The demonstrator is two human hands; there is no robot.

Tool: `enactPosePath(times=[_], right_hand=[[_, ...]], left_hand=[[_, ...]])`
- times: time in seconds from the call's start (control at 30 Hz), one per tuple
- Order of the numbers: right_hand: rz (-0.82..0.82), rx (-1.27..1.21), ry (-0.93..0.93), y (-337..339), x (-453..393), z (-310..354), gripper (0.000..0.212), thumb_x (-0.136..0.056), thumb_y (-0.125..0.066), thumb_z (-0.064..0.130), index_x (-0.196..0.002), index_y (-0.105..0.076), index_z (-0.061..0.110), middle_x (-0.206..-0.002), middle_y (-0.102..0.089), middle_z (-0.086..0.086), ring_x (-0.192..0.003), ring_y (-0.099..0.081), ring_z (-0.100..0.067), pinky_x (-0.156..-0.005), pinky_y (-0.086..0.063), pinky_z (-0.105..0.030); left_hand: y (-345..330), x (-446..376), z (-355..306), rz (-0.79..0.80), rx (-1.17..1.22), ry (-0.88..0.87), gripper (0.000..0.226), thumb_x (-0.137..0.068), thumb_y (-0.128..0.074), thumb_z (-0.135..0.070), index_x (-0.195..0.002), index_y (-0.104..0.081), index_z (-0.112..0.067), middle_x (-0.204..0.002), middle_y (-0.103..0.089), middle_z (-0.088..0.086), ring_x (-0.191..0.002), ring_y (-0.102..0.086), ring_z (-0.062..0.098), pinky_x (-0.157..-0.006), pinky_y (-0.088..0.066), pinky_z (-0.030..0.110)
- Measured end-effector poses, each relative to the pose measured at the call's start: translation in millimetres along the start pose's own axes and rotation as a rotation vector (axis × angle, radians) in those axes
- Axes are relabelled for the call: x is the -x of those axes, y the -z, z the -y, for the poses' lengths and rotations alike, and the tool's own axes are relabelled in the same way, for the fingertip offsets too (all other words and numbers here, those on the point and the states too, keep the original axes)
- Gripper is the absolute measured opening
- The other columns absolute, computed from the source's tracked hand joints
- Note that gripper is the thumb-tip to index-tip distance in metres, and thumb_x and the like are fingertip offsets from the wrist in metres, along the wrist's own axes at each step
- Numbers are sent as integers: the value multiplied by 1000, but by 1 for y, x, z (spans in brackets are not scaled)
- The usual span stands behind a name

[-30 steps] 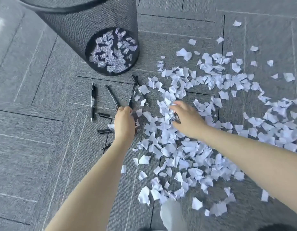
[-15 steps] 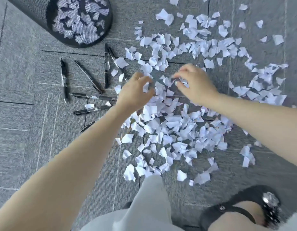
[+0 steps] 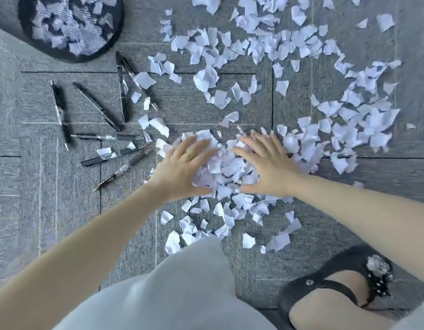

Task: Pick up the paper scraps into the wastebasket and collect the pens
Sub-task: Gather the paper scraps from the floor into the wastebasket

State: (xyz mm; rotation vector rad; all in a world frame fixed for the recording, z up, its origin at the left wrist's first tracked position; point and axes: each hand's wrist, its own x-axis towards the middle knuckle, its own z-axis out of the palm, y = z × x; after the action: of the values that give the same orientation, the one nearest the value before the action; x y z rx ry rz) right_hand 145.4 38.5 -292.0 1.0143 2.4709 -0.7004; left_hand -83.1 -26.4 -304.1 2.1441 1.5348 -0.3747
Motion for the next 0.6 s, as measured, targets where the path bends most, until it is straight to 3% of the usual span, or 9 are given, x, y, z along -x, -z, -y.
enactPosePath(times=[0.03,0.1,0.17,0.23,0.3,0.37,0.43,0.53,0.6], right_hand=[[5,30,6,-7,4,3,96,-69,-42,76,-145,-5,30,-154,4,2,-141,6,-24,-110,15,-47],[-39,51,-18,-16,6,5,92,-73,-45,71,-146,-8,28,-154,-5,-2,-141,-2,-26,-109,11,-45],[-104,82,-19,-18,4,8,78,-78,-58,56,-141,-27,23,-148,-25,-9,-135,-23,-31,-111,-9,-49],[-159,93,16,-16,-1,9,61,-73,-72,37,-124,-49,14,-128,-48,-16,-109,-51,-35,-94,-40,-50],[-188,62,64,-10,-6,10,48,-69,-77,25,-108,-57,8,-107,-55,-17,-80,-61,-32,-67,-52,-43],[-133,49,77,2,-13,12,38,-80,-66,24,-113,-52,9,-107,-51,-14,-76,-60,-28,-57,-51,-37],[-69,6,87,10,-18,12,29,-91,-49,24,-117,-47,10,-109,-46,-9,-80,-58,-27,-60,-48,-37],[72,-178,80,21,-23,6,17,-92,-43,25,-85,-50,11,-85,-50,-5,-71,-52,-25,-62,-40,-35],[136,-336,19,34,-23,0,27,-90,-46,24,-66,-43,11,-68,-47,-6,-63,-45,-22,-64,-38,-34]], left_hand=[[-6,6,-1,-5,-36,14,91,-70,-37,-76,-145,-10,-32,-153,-16,-3,-141,-10,26,-112,4,48],[-12,11,-5,-78,-64,36,80,-74,-39,-69,-140,-32,-23,-139,-43,9,-128,-39,34,-108,-17,51],[-12,6,-11,-160,-68,43,66,-74,-48,-56,-126,-40,-16,-115,-58,15,-102,-58,35,-93,-43,50],[-7,-4,-15,-202,-64,22,57,-70,-61,-45,-114,-41,-15,-103,-60,13,-87,-62,31,-77,-53,42],[5,-14,-17,-128,-55,-3,49,-78,-60,-40,-116,-42,-15,-110,-54,10,-91,-59,26,-74,-55,36],[17,-21,-15,-56,-68,-52,44,-87,-48,-42,-122,-40,-15,-117,-49,7,-93,-57,22,-75,-54,34],[28,-25,-15,-29,-54,-65,40,-91,-43,-42,-121,-41,-15,-118,-50,5,-86,-59,19,-70,-53,28],[37,-23,-18,-4,70,7,30,-93,-44,-36,-112,-46,-13,-97,-54,0,-69,-52,13,-60,-47,22],[38,-15,-19,9,271,104,25,-93,-48,-29,-111,-49,-13,-89,-54,-4,-65,-53,11,-61,-49,20]])
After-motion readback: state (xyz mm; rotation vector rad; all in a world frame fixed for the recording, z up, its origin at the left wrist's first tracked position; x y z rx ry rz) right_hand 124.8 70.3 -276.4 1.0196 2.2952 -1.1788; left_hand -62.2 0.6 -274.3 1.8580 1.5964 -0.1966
